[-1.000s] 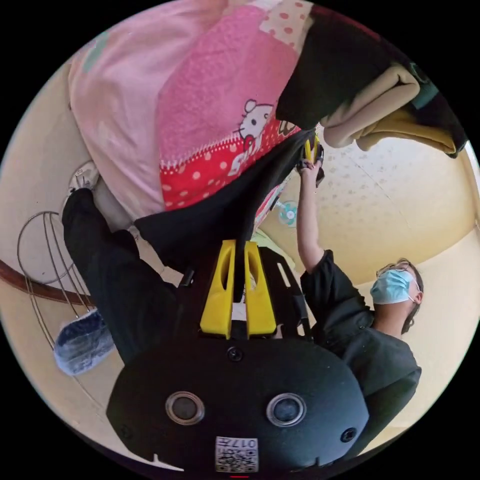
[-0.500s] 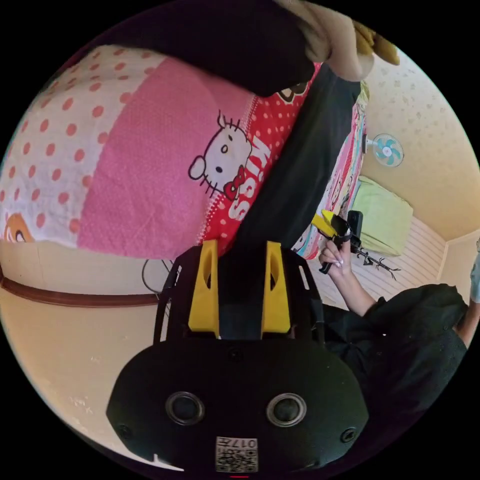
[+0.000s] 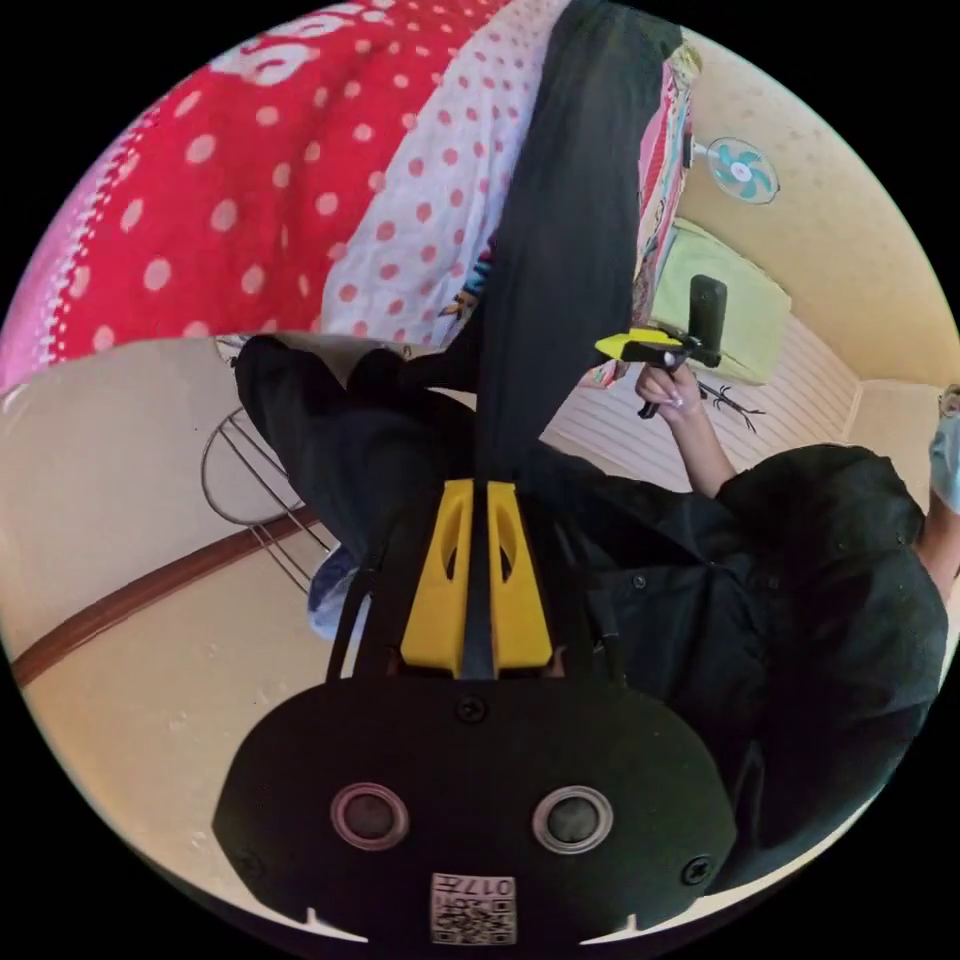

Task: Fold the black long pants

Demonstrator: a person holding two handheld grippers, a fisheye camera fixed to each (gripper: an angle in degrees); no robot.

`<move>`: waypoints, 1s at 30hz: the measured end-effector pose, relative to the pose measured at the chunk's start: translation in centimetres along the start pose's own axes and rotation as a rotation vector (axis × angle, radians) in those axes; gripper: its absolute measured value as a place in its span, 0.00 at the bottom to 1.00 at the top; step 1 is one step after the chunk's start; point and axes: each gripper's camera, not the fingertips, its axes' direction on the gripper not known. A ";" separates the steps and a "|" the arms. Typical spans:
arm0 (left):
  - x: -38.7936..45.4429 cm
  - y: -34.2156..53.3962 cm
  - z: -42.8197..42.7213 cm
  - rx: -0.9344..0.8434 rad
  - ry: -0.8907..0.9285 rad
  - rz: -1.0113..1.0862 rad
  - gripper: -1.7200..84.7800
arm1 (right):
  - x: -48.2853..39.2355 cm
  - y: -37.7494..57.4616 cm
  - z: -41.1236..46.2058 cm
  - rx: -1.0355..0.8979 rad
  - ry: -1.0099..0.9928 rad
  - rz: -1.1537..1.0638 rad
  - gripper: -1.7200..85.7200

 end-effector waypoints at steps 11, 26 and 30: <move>6.6 -2.6 -1.3 0.626 -0.255 0.009 0.13 | 2.3 0.3 -3.5 0.385 0.008 0.073 0.13; 4.3 -0.5 6.1 0.604 -0.065 0.059 0.16 | 5.4 5.2 -6.1 0.536 -0.020 0.077 0.11; 2.5 -2.0 4.2 0.697 -0.014 0.159 0.22 | 10.4 3.7 -7.3 0.602 -0.217 0.084 0.17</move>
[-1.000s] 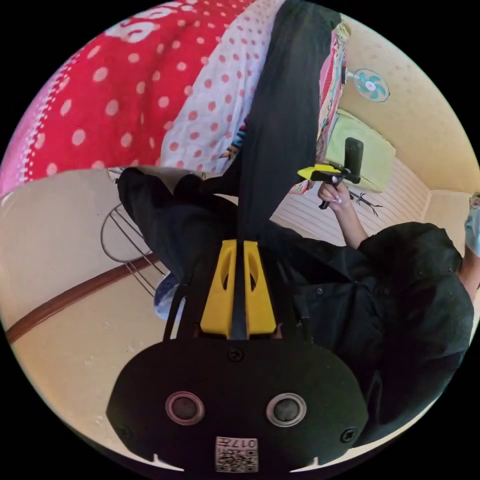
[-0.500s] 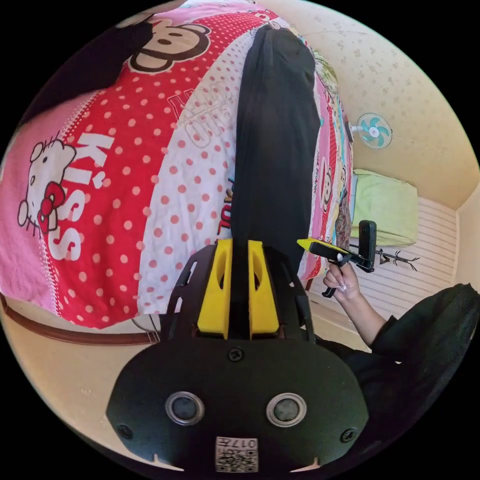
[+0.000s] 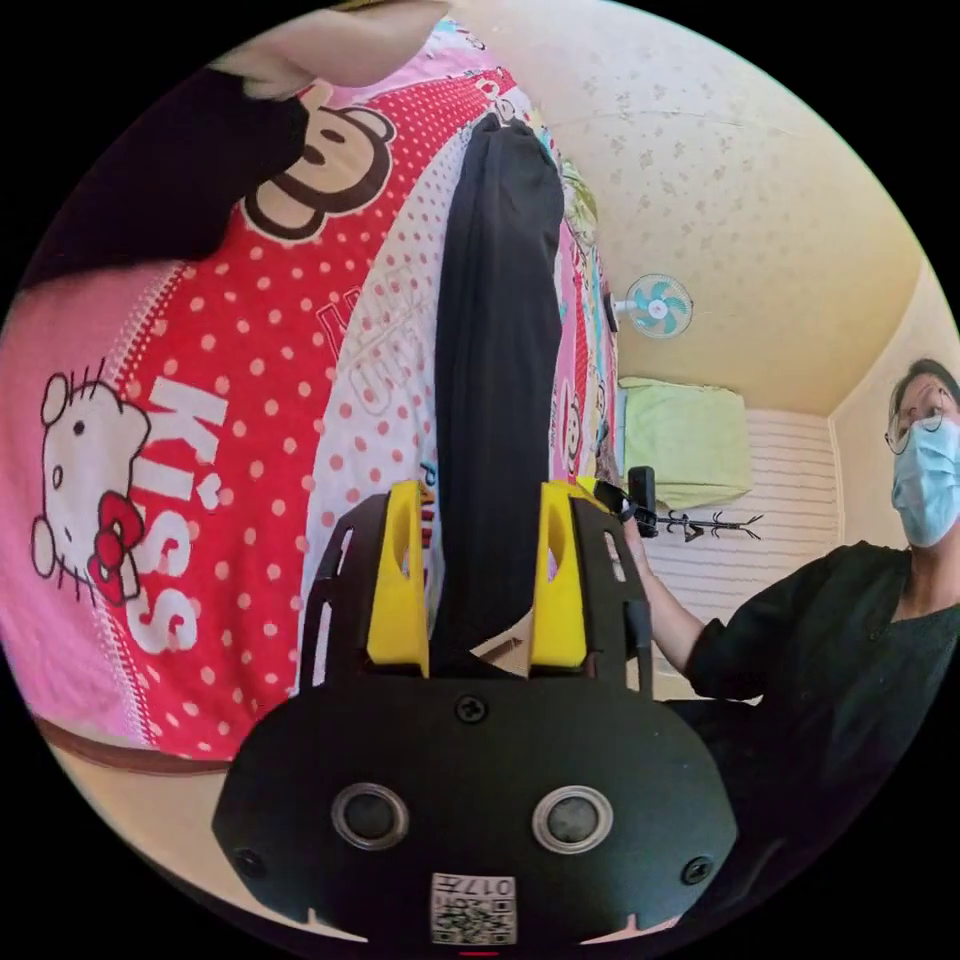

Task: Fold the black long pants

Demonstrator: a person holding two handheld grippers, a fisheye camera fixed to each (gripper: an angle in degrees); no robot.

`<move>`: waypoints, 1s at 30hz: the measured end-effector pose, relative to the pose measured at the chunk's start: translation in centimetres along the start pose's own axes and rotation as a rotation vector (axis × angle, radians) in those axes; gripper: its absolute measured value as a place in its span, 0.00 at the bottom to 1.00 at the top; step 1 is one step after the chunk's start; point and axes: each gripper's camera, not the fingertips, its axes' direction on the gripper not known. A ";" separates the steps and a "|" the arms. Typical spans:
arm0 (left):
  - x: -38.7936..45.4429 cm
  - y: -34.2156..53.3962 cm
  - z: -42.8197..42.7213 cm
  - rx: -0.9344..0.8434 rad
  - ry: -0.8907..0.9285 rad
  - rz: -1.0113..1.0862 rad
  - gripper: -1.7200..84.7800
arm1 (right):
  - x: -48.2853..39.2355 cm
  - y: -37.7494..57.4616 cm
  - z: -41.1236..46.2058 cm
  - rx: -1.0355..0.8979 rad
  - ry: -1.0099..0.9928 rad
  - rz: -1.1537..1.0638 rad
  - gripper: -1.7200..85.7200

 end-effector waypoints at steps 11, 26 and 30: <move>-3.9 1.6 6.1 -0.221 0.166 0.028 0.13 | 4.0 -0.1 5.9 -0.353 -0.245 -0.025 0.09; 25.3 11.3 -8.1 0.047 0.350 0.779 0.06 | -24.9 13.1 -19.9 -0.077 -0.388 -0.740 0.01; 34.4 14.7 -12.0 0.199 0.390 0.945 0.07 | -32.1 16.5 -26.2 -0.014 -0.417 -0.891 0.01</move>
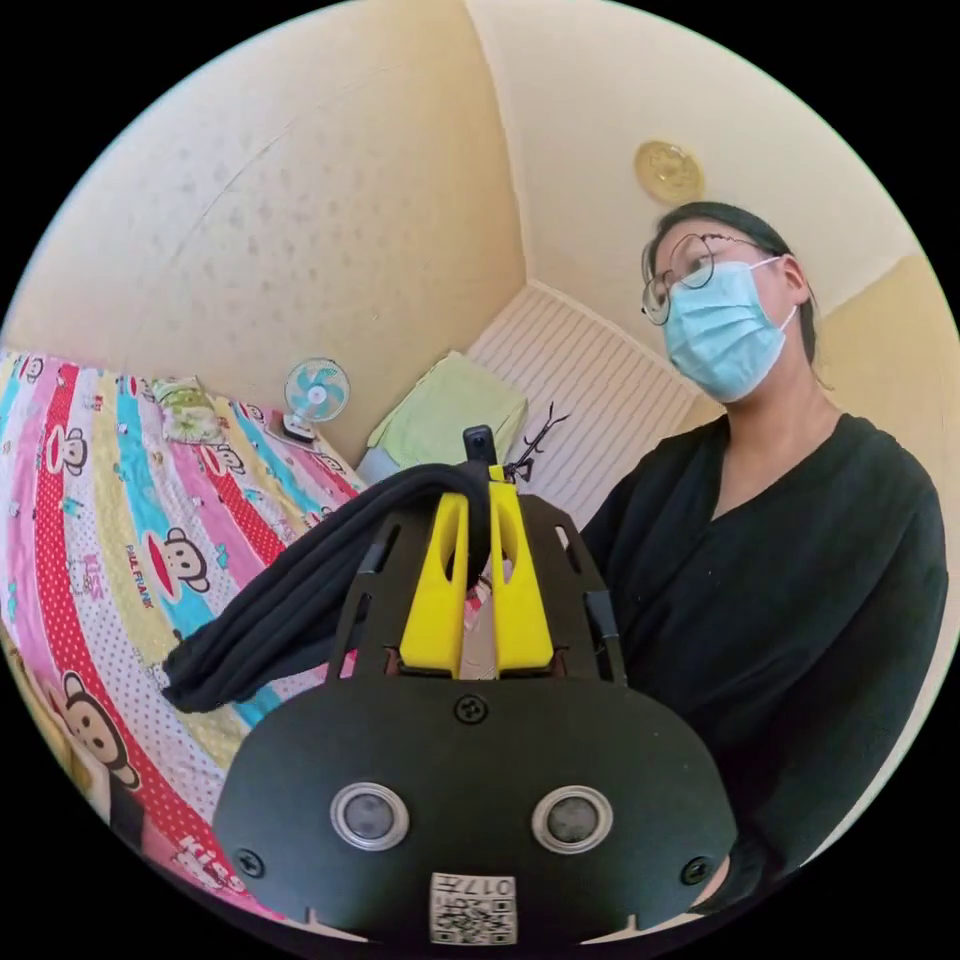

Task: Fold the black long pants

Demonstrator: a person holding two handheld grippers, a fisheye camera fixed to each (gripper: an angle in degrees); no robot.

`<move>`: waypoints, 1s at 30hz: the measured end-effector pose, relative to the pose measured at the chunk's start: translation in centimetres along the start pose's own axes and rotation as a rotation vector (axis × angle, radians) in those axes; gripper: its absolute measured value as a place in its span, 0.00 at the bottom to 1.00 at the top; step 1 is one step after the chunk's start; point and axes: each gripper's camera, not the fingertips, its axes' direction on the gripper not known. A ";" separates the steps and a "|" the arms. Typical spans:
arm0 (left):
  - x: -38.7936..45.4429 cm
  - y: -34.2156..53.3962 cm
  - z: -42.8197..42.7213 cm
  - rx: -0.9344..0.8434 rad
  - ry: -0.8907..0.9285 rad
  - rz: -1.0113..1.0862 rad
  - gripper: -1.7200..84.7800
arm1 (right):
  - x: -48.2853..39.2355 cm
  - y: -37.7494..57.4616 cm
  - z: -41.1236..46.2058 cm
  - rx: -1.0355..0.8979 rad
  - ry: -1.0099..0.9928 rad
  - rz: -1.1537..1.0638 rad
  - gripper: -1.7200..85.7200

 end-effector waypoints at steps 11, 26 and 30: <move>-11.5 -4.6 5.8 0.018 -0.245 -0.303 0.06 | 9.3 -5.5 -5.0 -0.050 0.297 0.276 0.01; -24.7 19.1 15.2 -0.332 -0.274 -0.747 0.08 | 19.0 22.2 0.9 -0.347 0.390 0.733 0.08; -25.9 27.4 14.1 -0.431 -0.306 -1.096 0.21 | 19.0 29.5 -1.0 -0.273 0.410 0.975 0.18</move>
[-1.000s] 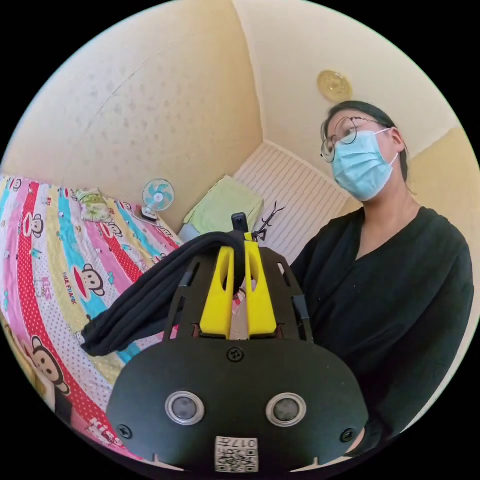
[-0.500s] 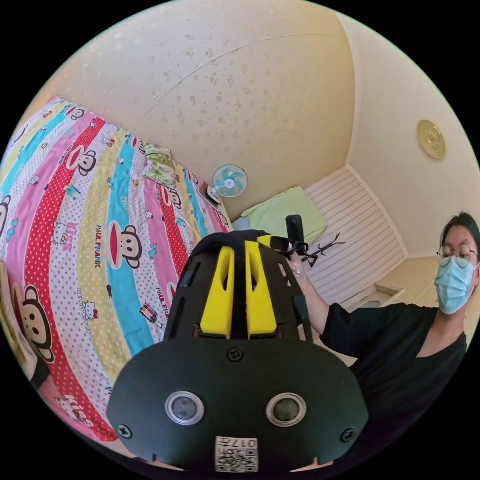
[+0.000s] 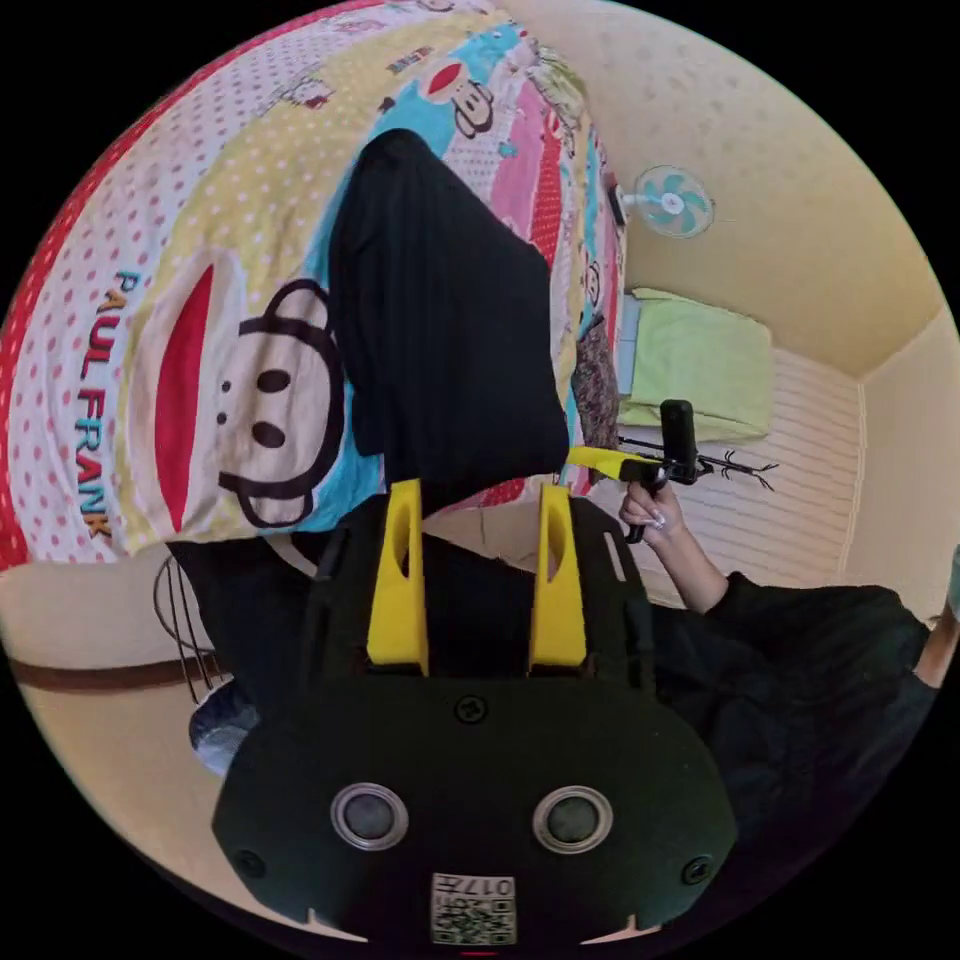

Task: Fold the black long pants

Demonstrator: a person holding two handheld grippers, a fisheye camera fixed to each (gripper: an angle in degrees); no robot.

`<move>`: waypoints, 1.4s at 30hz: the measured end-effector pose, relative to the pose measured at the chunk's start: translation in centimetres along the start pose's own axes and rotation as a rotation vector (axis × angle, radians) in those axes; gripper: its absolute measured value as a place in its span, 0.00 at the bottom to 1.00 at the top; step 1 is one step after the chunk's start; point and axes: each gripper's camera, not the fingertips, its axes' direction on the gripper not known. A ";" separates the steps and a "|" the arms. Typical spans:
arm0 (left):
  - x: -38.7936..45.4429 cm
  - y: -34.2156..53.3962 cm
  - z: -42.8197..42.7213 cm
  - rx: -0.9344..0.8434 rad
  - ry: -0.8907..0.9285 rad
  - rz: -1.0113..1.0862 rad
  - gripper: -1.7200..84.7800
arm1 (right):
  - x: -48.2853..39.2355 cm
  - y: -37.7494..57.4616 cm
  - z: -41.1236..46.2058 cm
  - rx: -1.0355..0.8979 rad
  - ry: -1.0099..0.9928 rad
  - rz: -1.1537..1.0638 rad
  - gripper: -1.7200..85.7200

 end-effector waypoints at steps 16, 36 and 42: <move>-3.4 -20.1 -1.4 0.132 -0.077 0.129 0.25 | 4.8 -10.6 3.6 0.424 0.074 0.019 0.22; 21.2 -17.8 8.5 -0.320 0.107 0.451 0.15 | 2.5 15.8 -13.1 0.762 -0.209 -0.022 0.12; 28.6 -24.0 21.5 -0.444 -0.026 0.618 0.25 | 10.4 18.1 -21.9 0.808 0.090 0.313 0.16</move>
